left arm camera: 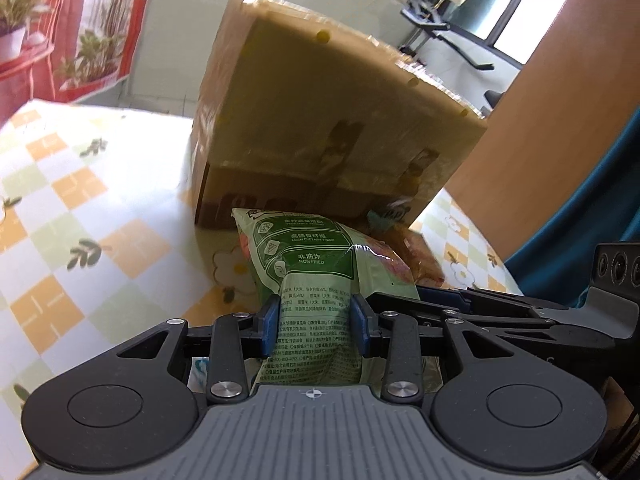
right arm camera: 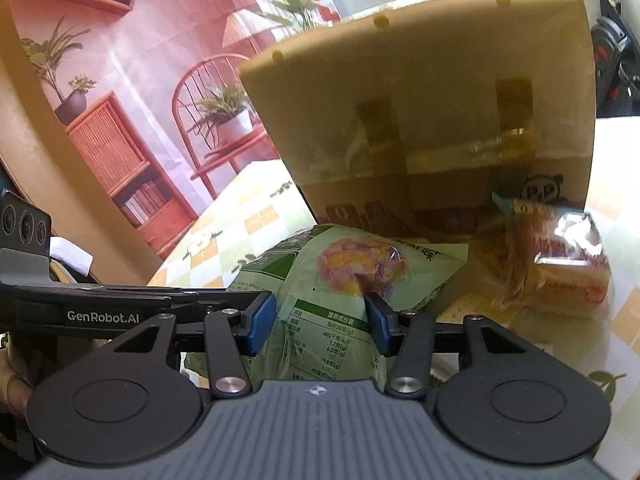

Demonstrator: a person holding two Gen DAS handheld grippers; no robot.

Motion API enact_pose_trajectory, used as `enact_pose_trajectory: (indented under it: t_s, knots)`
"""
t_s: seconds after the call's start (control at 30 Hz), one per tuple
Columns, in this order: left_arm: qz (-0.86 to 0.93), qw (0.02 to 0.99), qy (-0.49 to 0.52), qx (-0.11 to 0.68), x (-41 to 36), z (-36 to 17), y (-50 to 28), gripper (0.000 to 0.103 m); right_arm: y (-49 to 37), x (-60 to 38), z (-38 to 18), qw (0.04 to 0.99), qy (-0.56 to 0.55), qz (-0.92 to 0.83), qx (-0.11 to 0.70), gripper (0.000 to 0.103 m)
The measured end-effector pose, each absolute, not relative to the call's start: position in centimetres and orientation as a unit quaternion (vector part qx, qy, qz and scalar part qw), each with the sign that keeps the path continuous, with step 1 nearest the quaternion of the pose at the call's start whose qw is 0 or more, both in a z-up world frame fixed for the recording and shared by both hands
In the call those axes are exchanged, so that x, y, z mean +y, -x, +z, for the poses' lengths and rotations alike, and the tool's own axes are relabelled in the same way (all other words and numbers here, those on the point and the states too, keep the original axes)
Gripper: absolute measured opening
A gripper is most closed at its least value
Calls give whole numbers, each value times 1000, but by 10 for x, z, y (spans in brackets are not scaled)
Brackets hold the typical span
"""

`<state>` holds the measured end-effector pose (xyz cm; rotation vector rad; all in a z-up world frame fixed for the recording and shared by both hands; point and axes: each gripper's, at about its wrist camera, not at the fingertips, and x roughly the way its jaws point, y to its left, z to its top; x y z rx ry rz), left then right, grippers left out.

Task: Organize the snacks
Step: 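Close the right tool on the green bag with pink snacks while the left tool holds its bag, then lift both held green bags and carry them over the open box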

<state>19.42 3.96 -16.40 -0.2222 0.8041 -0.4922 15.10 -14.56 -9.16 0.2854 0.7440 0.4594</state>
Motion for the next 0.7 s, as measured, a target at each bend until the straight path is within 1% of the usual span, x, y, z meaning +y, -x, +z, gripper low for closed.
enact_pose_trajectory:
  t_s: [0.4,0.7]
  knots:
    - [-261,906,86,321,32,-121,-194,37,-145,-150,-52,919,-127,227,296,52]
    - [-280,922,74,258,18,-85,-203,37,-144,-157,-8,940,-107,228,231,52]
